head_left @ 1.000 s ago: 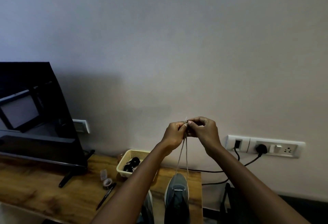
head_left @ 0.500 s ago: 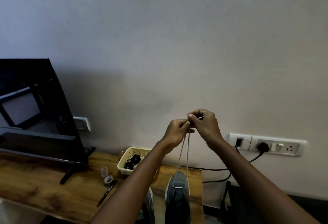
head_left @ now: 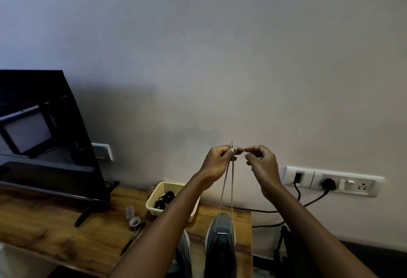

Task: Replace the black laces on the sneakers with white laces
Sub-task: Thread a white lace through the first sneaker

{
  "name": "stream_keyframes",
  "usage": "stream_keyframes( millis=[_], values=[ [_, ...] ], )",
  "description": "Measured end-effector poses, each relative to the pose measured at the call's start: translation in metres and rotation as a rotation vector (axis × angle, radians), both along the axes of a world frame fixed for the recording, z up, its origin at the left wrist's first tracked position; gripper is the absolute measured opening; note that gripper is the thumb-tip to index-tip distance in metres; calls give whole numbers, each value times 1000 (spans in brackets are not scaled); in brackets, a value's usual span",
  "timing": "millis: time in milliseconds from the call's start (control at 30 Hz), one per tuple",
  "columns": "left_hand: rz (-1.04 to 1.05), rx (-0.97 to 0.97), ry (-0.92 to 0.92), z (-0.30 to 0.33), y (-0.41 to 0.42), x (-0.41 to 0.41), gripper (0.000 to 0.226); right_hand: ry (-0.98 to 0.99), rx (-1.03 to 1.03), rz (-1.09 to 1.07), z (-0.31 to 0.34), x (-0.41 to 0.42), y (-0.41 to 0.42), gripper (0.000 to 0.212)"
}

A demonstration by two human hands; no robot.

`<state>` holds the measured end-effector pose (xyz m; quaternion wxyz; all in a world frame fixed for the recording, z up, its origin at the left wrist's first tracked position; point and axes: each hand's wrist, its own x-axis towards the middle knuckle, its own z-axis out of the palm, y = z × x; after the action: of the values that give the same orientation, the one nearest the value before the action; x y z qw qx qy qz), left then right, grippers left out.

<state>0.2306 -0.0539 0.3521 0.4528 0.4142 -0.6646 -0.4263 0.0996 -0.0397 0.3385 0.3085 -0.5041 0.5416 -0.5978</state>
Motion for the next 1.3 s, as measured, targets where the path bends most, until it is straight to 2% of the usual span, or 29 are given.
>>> stream_keyframes(
  millis=[133, 267, 433, 567, 600, 700, 800, 867, 933, 1033, 1167, 1233, 1300],
  values=[
    [5, -1, 15, -3, 1, 2, 31, -118, 73, 103, -15, 11, 0, 26],
    [-15, 32, 65, -3, 0, 5, 32, -131, -2, 235, -19, 25, -3, 10],
    [66, 35, 59, -10, -12, 17, 35, -128, -58, 109, -35, 28, -14, 9],
    [331, 26, 241, -31, -27, 37, 28, -310, 20, -3, -63, 21, -20, 8],
    [453, -8, 175, -41, -31, 43, 27, -365, 45, -9, -73, 19, -22, 7],
    [712, -61, -264, -79, -35, 66, 26, -344, 140, -37, -112, 12, -27, 11],
    [719, 43, -802, -126, -34, 80, 31, -264, 250, -61, -157, 10, -34, 11],
    [629, 135, -1029, -155, -28, 78, 43, -186, 317, -50, -182, 12, -37, 9],
    [549, 135, -1076, -182, -21, 68, 51, -124, 363, -5, -203, 15, -40, 11],
    [433, 108, -995, -210, -8, 47, 43, -23, 420, 85, -225, 19, -43, 21],
    [213, 379, -822, -234, 4, 25, 41, 97, 513, 164, -247, 22, -52, 24],
    [219, 406, -821, -245, 6, 20, 43, 147, 547, 198, -251, 22, -56, 22],
    [257, 399, -806, -252, 3, 21, 36, 216, 568, 209, -253, 20, -58, 13]
  ],
)
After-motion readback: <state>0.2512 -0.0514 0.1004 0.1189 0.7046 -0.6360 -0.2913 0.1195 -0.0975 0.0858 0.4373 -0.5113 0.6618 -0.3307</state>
